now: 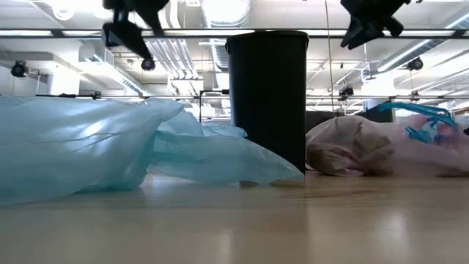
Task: Place trash/remove bag and relplace
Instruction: Insert the new blue trash bag into the trash bin
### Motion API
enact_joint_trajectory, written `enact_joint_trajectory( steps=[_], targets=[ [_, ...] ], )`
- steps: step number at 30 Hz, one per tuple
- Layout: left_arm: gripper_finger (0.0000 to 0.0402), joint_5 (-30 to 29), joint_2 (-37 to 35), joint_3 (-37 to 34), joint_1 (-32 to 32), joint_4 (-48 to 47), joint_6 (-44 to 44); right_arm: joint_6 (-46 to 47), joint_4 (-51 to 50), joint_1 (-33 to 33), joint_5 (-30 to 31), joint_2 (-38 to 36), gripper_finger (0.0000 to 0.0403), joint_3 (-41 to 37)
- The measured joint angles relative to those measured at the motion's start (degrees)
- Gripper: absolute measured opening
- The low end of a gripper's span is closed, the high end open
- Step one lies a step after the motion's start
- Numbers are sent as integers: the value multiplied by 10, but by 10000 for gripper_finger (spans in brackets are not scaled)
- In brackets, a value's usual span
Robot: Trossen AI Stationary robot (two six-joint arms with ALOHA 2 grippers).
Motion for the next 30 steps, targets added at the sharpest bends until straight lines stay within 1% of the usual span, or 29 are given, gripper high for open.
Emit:
enact_joint_trajectory(
  steps=[3, 6, 10, 14, 17, 20, 22, 23, 25, 28, 30],
  targets=[
    [311, -61, 19, -55, -28, 76, -36, -26, 22, 0, -8, 0, 162, -15],
    [311, -124, 38, -97, -37, 151, -50, -51, 31, 0, -8, 1, 195, -17],
    [318, -169, 81, -137, -35, 232, -31, -52, 27, 0, -8, -7, 234, -9],
    [338, -166, 140, -158, -35, 306, 6, -49, 1, 0, -17, -29, 269, 8],
    [354, -153, 182, -159, -43, 352, 29, -53, -16, 0, -16, -46, 292, 14],
    [367, -166, 214, -159, -54, 362, 66, -51, -15, 0, -15, -62, 312, 15],
    [373, -187, 235, -160, -56, 351, 74, -58, -15, 0, 2, -68, 320, 15],
    [375, -195, 246, -160, -56, 338, 68, -63, -15, 0, 13, -70, 324, 15],
    [375, -180, 270, -161, -54, 331, 60, -68, -15, 0, 19, -71, 328, 15],
    [365, -150, 305, -168, -56, 356, 61, -77, -11, 0, 20, -64, 329, 14],
    [353, -144, 329, -165, -61, 389, 59, -89, -1, 0, 21, -59, 327, 14]
  ],
)
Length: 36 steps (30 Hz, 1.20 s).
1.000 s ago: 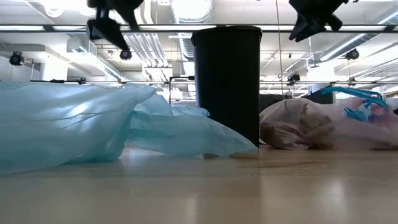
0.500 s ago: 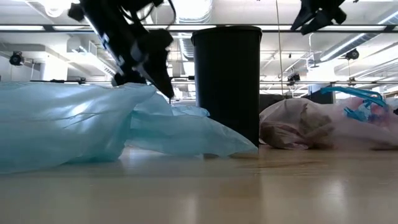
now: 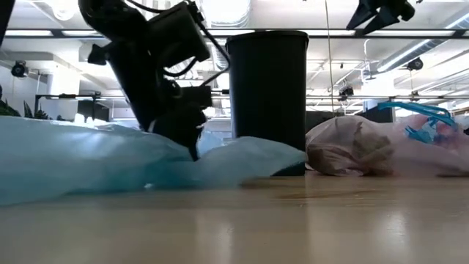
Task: Place trash/remove bag and relplace
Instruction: Insert the new blue trash bag into the trash bin
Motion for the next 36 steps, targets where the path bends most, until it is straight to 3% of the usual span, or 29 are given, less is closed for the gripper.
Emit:
enact_joint_trajectory(
  steps=[5, 8, 11, 13, 16, 21, 24, 32, 36],
  targets=[
    [280, 28, 46, 3, -3, 18, 4, -30, 51, 0, 9, 12, 325, 0],
    [184, 51, 50, 17, 0, -12, -6, -55, 99, 0, 9, 16, 325, 0],
    [54, 62, 40, 47, 1, -92, 8, -64, 162, 0, 9, 15, 325, -5],
    [18, 47, 25, 70, 0, -143, 21, -66, 205, 0, 7, 16, 325, -11],
    [18, 29, 5, 100, 0, -219, 47, -68, 256, 0, -31, 13, 325, -22],
    [3, -23, -72, 192, 1, -294, 68, -40, 290, 0, -178, 16, 325, -39],
    [3, -61, -116, 246, 1, -289, 114, -23, 290, 4, -236, 26, 325, -42],
    [1, -143, -217, 393, 9, -259, 163, -13, 302, 32, -279, 25, 325, -42],
    [0, -259, -235, 468, 26, -201, 227, 8, 318, 64, -298, 27, 325, -42]
  ],
)
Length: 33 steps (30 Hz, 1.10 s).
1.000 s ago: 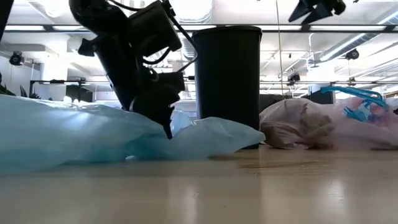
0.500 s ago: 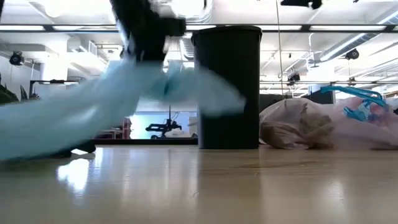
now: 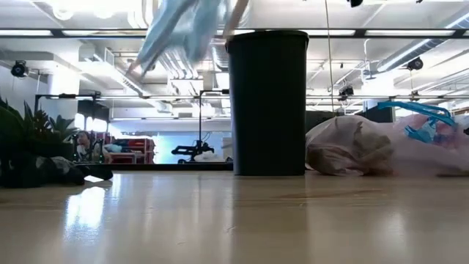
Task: Place trash/remove bag and relplace
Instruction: Insert the new blue trash bag into the trash bin
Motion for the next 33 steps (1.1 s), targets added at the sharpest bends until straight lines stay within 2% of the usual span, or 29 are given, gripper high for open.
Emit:
enact_joint_trajectory(
  steps=[2, 3, 7, 12, 20, 23, 29, 33],
  targets=[
    [0, -61, 1, 34, 12, 22, 41, 21, 31, 21, 0, 3, 325, 0],
    [0, -70, 5, 48, 20, 36, 64, 34, 48, 33, 0, 6, 325, 0],
    [0, -67, 30, 97, 57, 81, 147, 75, 152, 79, 25, 28, 325, 0],
    [0, -8, 80, 164, 110, 97, 231, 108, 238, 109, 52, 63, 325, 8],
    [0, 67, 186, 259, 172, 86, 314, 105, 229, 134, 60, 134, 325, 97],
    [0, 66, 215, 268, 183, 56, 363, 102, 192, 134, 105, 154, 325, 147],
    [4, 93, 249, 255, 193, 68, 370, 71, 150, 134, 190, 197, 325, 244],
    [35, 127, 280, 249, 196, 88, 373, 93, 35, 126, 260, 250, 323, 296]
  ],
)
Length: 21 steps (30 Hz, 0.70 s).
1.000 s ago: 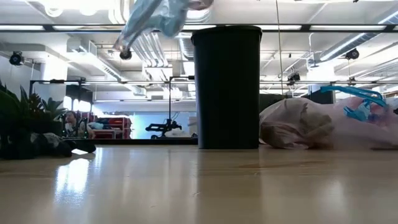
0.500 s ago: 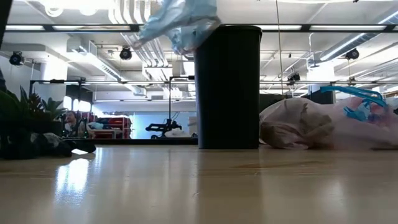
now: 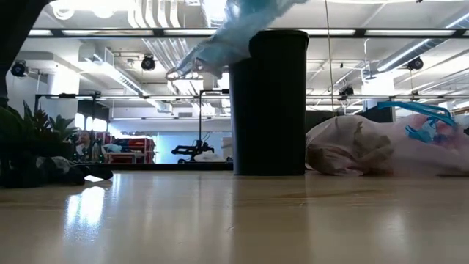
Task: Place trash/remove bag and relplace
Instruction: Insert the new blue trash bag into the trash bin
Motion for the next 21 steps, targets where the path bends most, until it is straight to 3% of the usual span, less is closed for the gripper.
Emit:
enact_joint_trajectory(
  steps=[5, 10, 15, 18, 21],
  targets=[
    [114, 22, 15, 0, 0, -37, 21, 76, -165, -17, 50, 47, 310, 35],
    [207, 138, 3, -1, 1, -88, 11, 122, -334, -46, 97, 76, 296, 38],
    [276, 249, -43, 1, 3, -133, -6, 147, -421, -68, 88, 102, 282, 27],
    [301, 264, -75, 1, 6, -157, -10, 145, -440, -73, 64, 123, 276, 23],
    [315, 263, -113, 1, 19, -187, -11, 133, -440, -74, -9, 135, 271, 29]
  ],
)
